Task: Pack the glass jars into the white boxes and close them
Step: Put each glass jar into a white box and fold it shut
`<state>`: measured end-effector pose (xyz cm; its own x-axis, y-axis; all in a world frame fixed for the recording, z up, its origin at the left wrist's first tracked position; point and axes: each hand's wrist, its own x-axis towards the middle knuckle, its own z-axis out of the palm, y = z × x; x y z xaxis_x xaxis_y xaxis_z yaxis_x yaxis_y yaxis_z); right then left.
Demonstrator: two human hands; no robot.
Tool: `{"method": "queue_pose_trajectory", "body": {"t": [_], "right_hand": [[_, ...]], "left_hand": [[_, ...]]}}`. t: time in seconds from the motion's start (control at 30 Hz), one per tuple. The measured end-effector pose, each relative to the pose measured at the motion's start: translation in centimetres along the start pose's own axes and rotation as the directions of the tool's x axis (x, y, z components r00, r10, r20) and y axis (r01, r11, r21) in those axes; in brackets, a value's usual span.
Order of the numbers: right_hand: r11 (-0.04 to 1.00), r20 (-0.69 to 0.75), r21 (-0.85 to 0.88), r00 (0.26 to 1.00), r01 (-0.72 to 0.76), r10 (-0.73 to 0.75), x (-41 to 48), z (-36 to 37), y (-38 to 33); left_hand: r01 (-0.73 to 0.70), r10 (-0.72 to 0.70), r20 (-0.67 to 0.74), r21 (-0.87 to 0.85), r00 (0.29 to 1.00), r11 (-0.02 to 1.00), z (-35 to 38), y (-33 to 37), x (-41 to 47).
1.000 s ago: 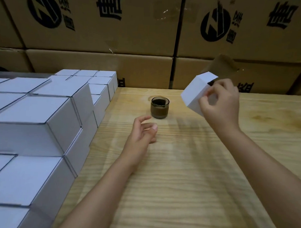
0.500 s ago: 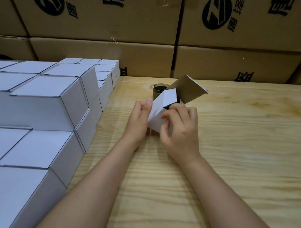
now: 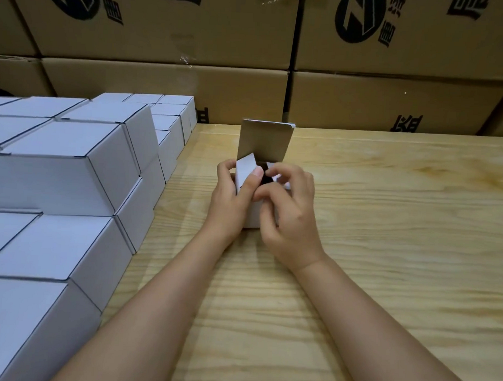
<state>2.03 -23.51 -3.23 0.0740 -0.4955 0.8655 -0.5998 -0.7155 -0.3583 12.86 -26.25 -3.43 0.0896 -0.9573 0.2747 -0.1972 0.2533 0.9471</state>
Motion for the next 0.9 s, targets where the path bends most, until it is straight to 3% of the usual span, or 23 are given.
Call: {"method": "queue_pose_trajectory", "body": {"t": [0.13, 0.3, 0.5, 0.7, 0.9], "right_hand": [[0.948, -0.096, 0.154, 0.950, -0.280, 0.297, 0.3, -0.1, 0.2], [0.773, 0.059, 0.379, 0.847, -0.509, 0.528, 0.7, -0.5, 0.7], [0.685, 0.137, 0.438, 0.796, -0.582, 0.589, 1.3, -0.7, 2.0], [0.705, -0.044, 0.434, 0.768, -0.561, 0.639, 1.5, -0.8, 2.9], [0.618, 0.135, 0.449, 0.732, -0.646, 0.668, 1.3, -0.6, 3.7]], "left_hand": [[0.003, -0.008, 0.085, 0.060, 0.996, 0.998, 0.2, -0.1, -0.1], [0.023, -0.025, 0.114, 0.016, 0.993, 1.000, 0.2, -0.2, -0.1], [0.066, -0.059, 0.127, -0.050, 0.990, 0.997, 0.1, 0.1, -0.2], [0.033, -0.033, 0.134, 0.007, 0.990, 0.999, 0.2, 0.0, -0.1], [0.037, -0.040, 0.129, 0.026, 0.991, 0.999, 0.2, -0.1, -0.1]]}}
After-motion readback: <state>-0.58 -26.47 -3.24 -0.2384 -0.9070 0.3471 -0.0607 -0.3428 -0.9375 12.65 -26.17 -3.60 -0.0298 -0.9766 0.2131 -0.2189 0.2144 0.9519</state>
